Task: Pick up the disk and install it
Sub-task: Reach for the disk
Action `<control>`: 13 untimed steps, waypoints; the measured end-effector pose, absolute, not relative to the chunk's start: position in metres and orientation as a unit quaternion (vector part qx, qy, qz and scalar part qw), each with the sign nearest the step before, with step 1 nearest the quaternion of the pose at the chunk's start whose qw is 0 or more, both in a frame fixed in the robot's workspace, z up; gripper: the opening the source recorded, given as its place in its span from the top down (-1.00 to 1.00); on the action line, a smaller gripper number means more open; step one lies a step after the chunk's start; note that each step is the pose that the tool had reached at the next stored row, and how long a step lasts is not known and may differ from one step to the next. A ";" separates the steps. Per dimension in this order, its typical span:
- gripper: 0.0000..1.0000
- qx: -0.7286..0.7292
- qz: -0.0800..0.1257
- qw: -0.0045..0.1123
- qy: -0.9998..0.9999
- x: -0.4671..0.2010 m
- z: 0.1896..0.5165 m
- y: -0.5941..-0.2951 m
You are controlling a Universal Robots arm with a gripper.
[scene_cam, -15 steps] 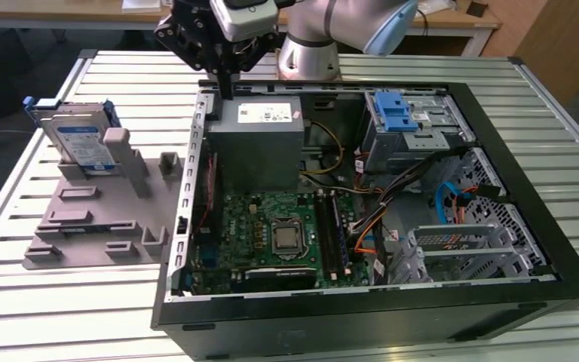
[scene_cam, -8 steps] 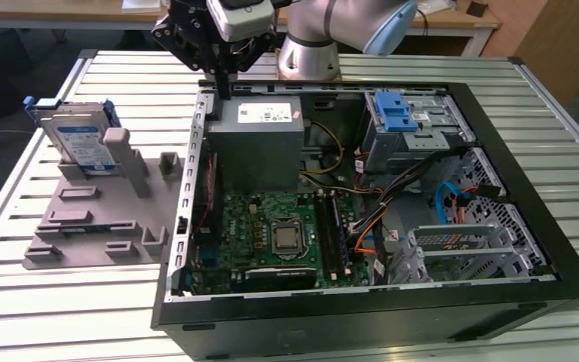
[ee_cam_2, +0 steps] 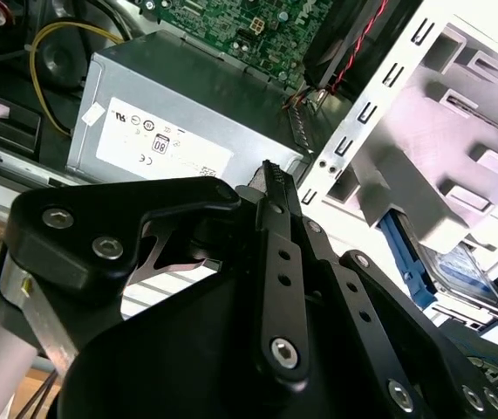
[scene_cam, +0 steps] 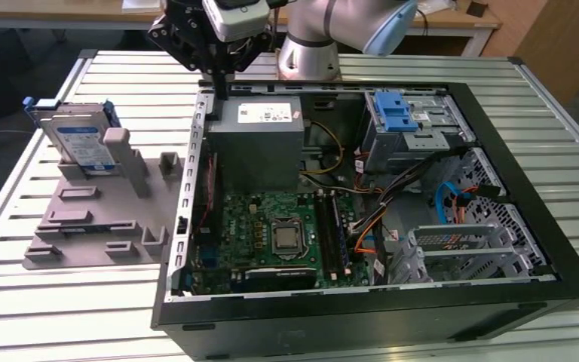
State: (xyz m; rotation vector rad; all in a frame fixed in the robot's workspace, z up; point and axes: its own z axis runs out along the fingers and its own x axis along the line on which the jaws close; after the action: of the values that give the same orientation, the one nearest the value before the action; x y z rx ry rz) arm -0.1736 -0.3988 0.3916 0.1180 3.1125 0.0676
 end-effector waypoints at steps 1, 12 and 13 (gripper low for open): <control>0.79 0.038 0.022 0.013 0.999 -0.174 0.392 -0.399; 0.79 0.038 0.022 0.013 0.999 -0.178 0.391 -0.399; 0.79 0.038 0.022 0.013 0.999 -0.179 0.391 -0.399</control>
State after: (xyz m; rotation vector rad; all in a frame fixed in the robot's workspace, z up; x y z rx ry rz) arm -0.1788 -0.3989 0.3914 0.1180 3.1125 0.0676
